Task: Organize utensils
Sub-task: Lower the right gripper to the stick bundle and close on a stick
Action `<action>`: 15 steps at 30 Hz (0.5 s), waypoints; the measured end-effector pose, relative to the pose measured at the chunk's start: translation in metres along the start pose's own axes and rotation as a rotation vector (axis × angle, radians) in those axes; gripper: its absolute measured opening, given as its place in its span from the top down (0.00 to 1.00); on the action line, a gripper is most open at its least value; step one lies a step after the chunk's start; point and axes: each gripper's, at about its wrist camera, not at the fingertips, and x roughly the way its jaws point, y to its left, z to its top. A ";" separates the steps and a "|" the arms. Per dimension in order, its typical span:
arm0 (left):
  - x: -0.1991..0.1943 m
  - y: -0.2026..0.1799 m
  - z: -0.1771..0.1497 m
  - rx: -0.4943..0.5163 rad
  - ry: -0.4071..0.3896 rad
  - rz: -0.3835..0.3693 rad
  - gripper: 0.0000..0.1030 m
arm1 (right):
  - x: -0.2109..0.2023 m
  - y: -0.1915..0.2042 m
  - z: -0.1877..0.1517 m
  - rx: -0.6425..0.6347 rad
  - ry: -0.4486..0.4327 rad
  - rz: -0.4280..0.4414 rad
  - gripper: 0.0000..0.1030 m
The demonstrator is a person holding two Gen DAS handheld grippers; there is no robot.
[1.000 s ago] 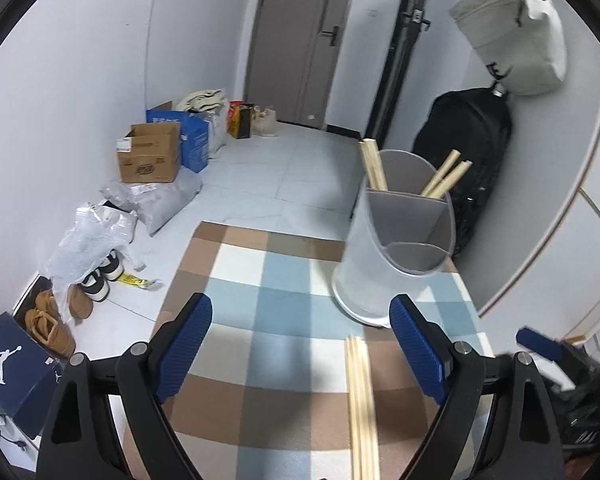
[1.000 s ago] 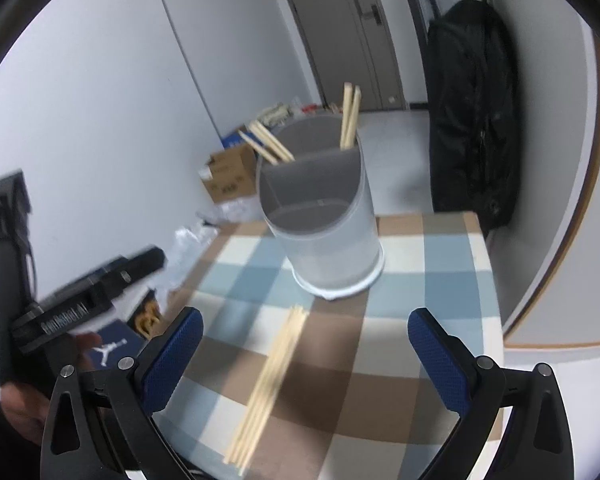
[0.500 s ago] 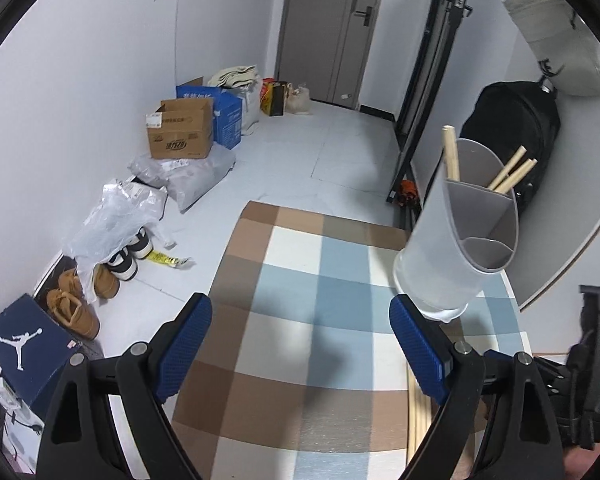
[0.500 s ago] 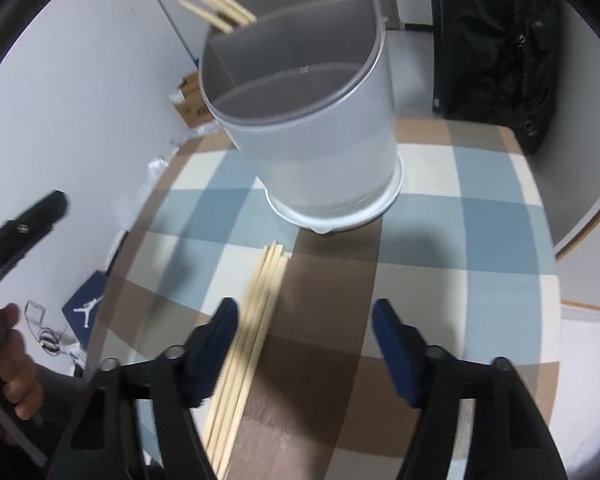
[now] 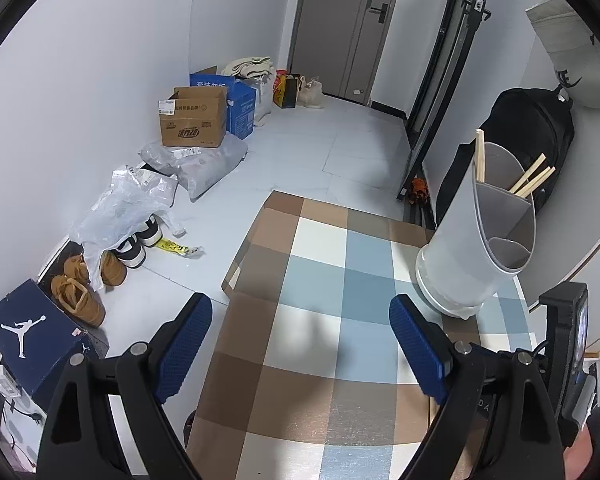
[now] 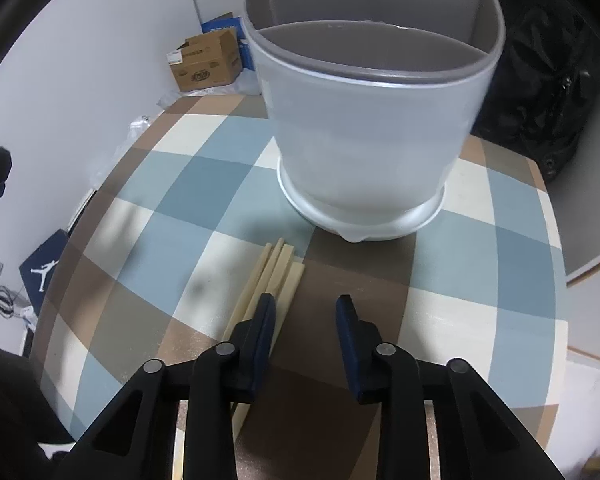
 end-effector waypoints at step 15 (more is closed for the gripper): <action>0.003 -0.003 -0.001 0.021 0.006 0.019 0.15 | -0.003 -0.006 0.005 0.021 0.051 -0.045 0.75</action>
